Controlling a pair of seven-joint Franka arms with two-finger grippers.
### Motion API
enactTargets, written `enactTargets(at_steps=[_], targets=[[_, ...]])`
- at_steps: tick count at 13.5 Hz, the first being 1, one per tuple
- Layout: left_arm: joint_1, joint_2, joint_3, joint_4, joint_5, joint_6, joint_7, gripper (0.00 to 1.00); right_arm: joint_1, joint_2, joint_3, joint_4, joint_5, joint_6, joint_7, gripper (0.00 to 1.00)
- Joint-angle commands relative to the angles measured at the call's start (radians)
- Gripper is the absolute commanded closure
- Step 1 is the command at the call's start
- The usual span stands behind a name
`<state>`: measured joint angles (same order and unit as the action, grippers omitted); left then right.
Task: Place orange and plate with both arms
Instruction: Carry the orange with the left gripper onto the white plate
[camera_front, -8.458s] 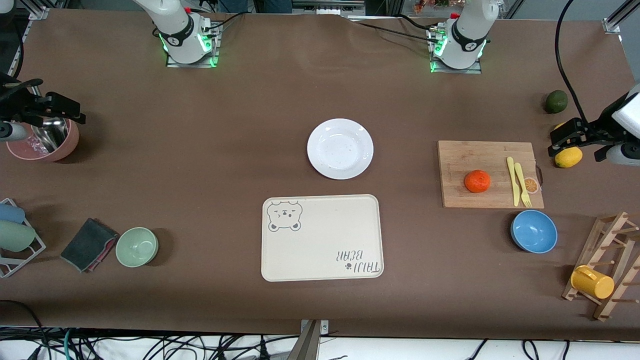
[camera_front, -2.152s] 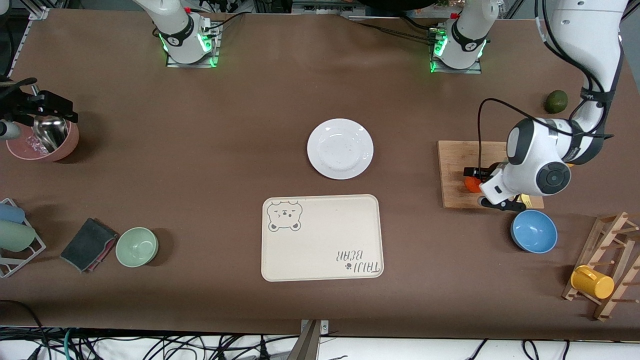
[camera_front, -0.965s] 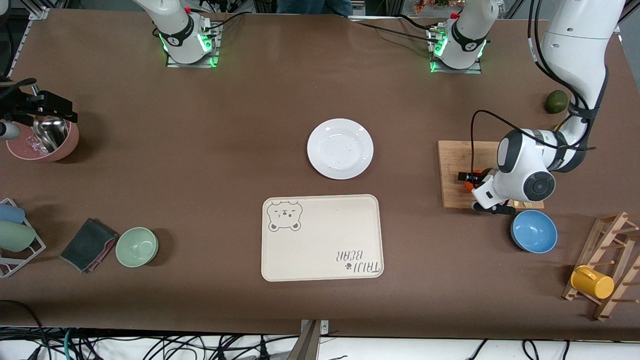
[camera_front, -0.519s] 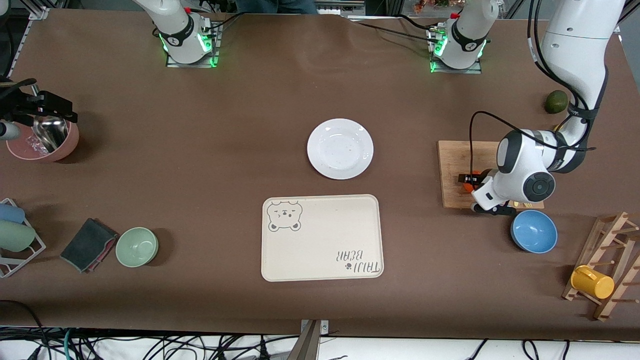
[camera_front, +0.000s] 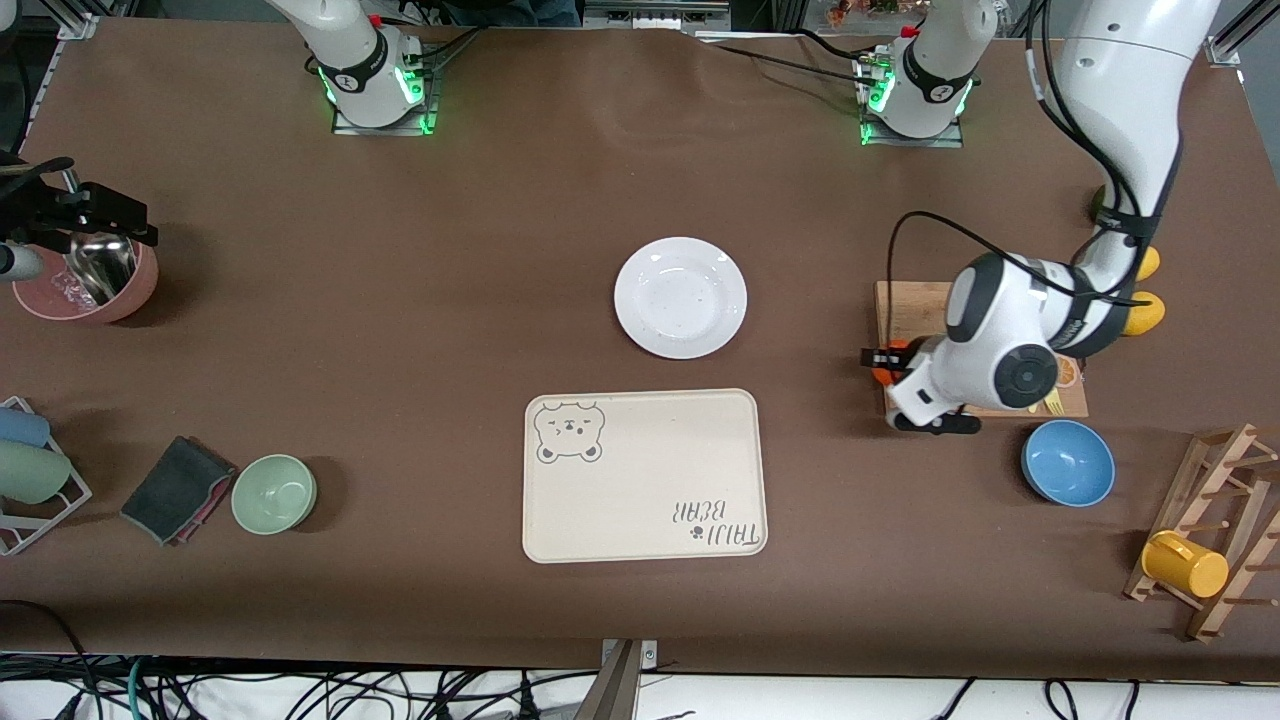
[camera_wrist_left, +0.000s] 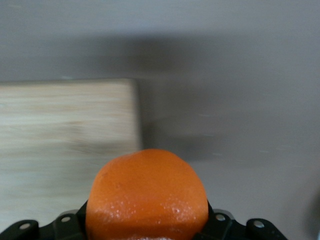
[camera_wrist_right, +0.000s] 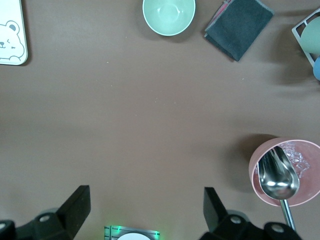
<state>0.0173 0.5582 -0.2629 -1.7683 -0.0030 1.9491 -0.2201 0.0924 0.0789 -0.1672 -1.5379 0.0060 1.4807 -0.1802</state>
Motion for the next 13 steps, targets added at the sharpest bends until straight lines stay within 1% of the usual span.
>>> enactTargets(at_steps=[1,3,4,5,7,11,13], targets=[[-0.008,-0.003,-0.088,0.01,-0.04,-0.016,-0.158,0.91,-0.008,0.001,0.0,0.013,0.019,-0.014,-0.004,0.0],[-0.034,-0.003,-0.14,0.016,-0.048,-0.001,-0.273,0.9,-0.008,-0.001,0.0,0.013,0.019,-0.014,-0.004,0.0],[-0.057,-0.001,-0.144,0.016,-0.049,0.001,-0.316,0.91,-0.008,0.001,0.0,0.013,0.019,-0.014,-0.004,0.0],[-0.097,0.0,-0.145,0.017,-0.067,0.029,-0.364,0.91,-0.006,0.001,0.0,0.012,0.019,-0.014,-0.004,0.0],[-0.175,0.002,-0.144,0.016,-0.155,0.063,-0.464,0.91,-0.006,-0.001,0.0,0.013,0.019,-0.014,-0.004,0.0],[-0.324,0.021,-0.142,0.009,-0.164,0.146,-0.686,0.92,-0.006,0.001,0.002,0.013,0.019,-0.014,-0.001,0.0],[-0.356,0.058,-0.142,0.007,-0.163,0.206,-0.748,0.92,-0.006,-0.001,0.002,0.013,0.02,-0.014,-0.001,0.0]])
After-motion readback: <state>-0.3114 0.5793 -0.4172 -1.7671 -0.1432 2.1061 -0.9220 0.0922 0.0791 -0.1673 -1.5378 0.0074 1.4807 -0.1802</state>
